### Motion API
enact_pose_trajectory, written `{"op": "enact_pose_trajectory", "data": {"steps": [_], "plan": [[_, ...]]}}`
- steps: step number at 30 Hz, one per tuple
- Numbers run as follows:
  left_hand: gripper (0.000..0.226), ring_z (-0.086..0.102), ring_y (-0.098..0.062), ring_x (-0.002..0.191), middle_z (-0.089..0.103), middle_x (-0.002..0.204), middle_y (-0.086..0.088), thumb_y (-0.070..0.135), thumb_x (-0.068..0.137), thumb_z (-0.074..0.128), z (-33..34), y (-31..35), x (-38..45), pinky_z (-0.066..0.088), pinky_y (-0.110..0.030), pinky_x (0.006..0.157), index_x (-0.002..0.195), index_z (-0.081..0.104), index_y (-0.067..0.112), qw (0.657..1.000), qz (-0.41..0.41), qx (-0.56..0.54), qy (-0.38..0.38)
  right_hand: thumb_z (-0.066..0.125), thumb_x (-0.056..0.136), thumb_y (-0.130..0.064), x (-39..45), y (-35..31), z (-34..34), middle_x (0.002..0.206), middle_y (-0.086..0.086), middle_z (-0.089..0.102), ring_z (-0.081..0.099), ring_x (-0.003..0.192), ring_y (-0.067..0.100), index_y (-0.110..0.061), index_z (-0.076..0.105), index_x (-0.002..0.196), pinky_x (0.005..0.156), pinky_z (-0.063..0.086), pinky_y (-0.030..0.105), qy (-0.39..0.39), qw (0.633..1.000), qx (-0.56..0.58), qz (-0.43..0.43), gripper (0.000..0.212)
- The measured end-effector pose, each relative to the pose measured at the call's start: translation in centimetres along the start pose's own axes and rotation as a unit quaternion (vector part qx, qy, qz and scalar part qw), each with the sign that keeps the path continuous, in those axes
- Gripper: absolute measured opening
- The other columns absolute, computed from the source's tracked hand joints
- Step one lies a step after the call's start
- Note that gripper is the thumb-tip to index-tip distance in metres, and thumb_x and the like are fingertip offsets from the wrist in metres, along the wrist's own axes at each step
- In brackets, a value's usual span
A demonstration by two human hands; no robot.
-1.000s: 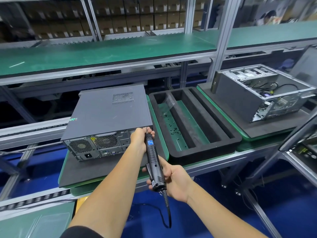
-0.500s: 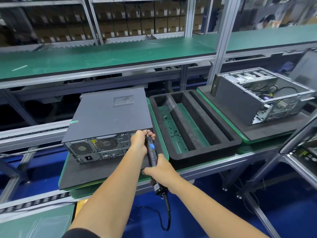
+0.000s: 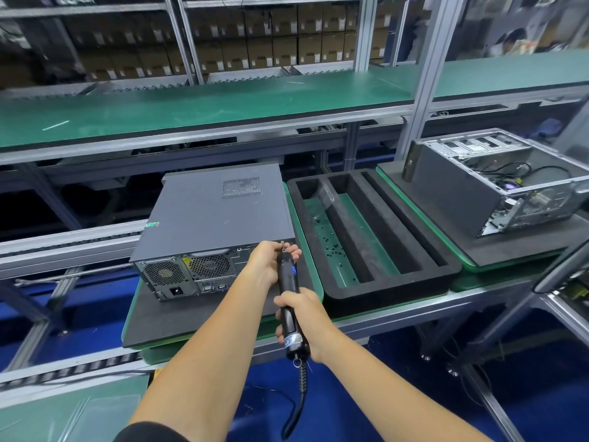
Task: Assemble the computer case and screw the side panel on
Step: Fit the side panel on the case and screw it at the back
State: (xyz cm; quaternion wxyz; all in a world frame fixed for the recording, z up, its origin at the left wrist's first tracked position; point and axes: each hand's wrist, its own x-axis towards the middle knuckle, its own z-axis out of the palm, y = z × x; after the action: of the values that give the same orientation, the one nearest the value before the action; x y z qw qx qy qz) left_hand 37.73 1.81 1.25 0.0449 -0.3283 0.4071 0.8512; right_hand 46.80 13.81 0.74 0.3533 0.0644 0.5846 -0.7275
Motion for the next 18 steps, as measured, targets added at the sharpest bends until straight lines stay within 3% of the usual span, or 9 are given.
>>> {"op": "enact_pose_trajectory", "data": {"steps": [6, 18], "plan": [[0.020, 0.064, -0.026, 0.061, 0.062, 0.084, -0.018, 0.004, 0.096, 0.037, 0.11, -0.05, -0.15, 0.054, -0.024, 0.047, 0.082, 0.051, 0.001, 1.000, 0.002, -0.006, 0.006, 0.060, 0.088, -0.008, 0.18, 0.01, -0.13, 0.078, 0.012, 0.053, 0.054, 0.049, 0.020, -0.005, 0.049, 0.112, 0.049, 0.049, 0.030, 0.003, 1.000, -0.015, -0.002, 0.026], [0.019, 0.065, -0.027, 0.069, 0.063, 0.084, -0.017, 0.006, 0.096, 0.041, 0.08, -0.20, 0.35, 0.055, -0.024, 0.047, 0.081, 0.051, 0.002, 1.000, 0.007, -0.008, 0.012, 0.065, 0.088, -0.014, 0.24, -0.19, -0.18, 0.079, 0.011, 0.053, 0.056, 0.050, 0.018, -0.009, 0.051, 0.111, 0.049, 0.051, 0.029, 0.002, 0.999, -0.037, -0.010, 0.027]]}}
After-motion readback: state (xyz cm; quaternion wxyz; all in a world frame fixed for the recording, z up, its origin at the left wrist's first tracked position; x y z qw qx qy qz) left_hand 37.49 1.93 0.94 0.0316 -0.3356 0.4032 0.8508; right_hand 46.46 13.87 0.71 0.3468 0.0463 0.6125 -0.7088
